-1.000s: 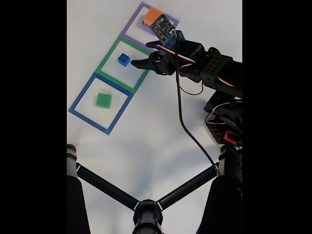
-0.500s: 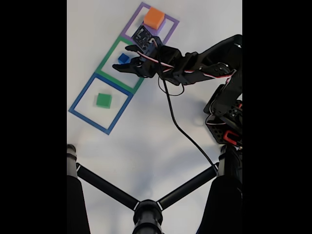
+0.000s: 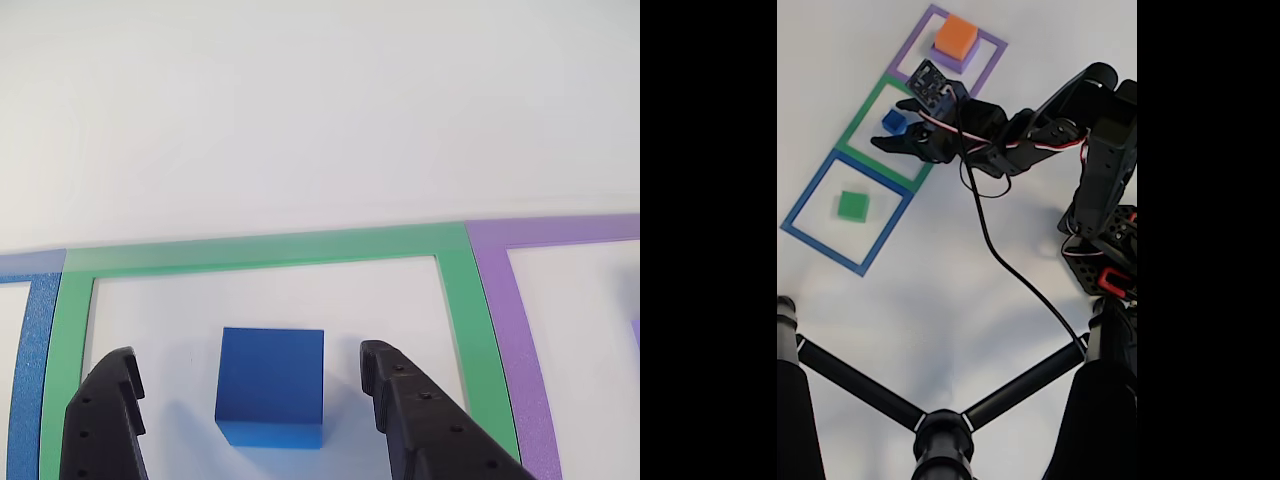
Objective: Tower of hanoi
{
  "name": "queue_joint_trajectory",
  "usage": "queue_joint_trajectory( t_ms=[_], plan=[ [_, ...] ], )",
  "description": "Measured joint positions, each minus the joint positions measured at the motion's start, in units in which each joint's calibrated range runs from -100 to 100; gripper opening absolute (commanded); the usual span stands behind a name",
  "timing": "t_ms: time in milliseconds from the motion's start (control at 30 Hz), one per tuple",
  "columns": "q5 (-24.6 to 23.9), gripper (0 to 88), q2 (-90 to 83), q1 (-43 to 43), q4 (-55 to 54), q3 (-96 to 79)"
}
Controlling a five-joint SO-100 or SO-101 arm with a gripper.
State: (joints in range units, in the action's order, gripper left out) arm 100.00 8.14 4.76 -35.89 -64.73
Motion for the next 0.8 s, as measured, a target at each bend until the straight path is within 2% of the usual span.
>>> queue_joint_trajectory(
  t_ms=[233,800],
  plan=[
    [0.0,23.2,0.0,0.0,-1.27,-1.38],
    [0.0,6.1,0.0,-1.26,-1.5,-2.58]
  ],
)
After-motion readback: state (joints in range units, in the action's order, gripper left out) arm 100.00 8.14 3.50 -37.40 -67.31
